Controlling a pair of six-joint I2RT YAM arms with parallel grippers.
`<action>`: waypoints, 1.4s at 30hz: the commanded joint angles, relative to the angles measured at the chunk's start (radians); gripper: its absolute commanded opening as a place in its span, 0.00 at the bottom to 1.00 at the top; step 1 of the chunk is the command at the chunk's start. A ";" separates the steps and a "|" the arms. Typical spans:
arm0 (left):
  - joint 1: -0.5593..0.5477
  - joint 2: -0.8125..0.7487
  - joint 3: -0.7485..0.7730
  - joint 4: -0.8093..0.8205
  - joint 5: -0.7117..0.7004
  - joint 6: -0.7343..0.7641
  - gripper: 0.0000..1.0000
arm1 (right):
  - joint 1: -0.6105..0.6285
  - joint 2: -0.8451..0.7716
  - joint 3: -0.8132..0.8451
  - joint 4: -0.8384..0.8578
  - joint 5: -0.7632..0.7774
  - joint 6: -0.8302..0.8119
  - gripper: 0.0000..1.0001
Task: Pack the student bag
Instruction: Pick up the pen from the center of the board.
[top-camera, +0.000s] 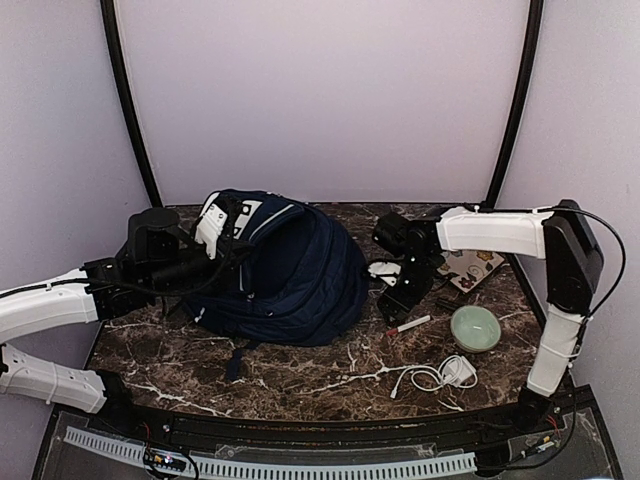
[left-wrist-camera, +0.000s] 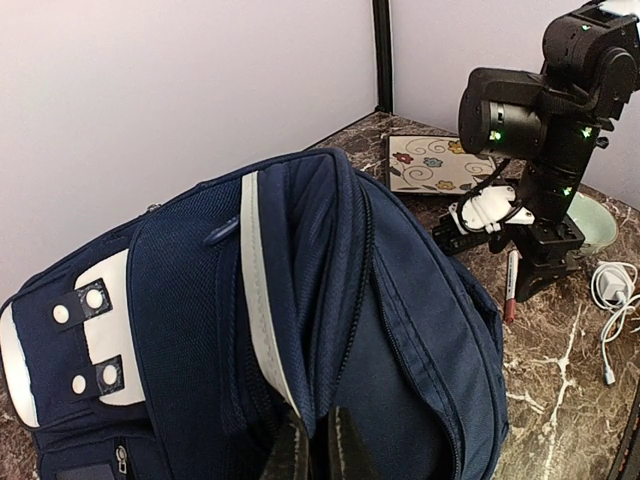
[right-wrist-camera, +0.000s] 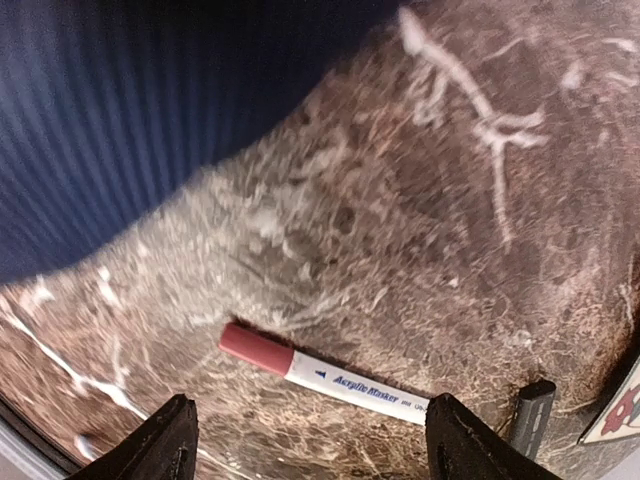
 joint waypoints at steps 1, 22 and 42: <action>0.008 -0.042 0.017 0.105 -0.012 0.021 0.00 | 0.017 0.001 -0.049 -0.026 0.009 -0.158 0.78; 0.010 -0.056 0.020 0.101 0.007 0.019 0.00 | 0.100 0.132 -0.056 0.058 0.101 -0.233 0.15; 0.011 -0.049 0.023 0.094 0.008 0.018 0.00 | 0.062 -0.406 -0.085 0.537 0.083 0.202 0.00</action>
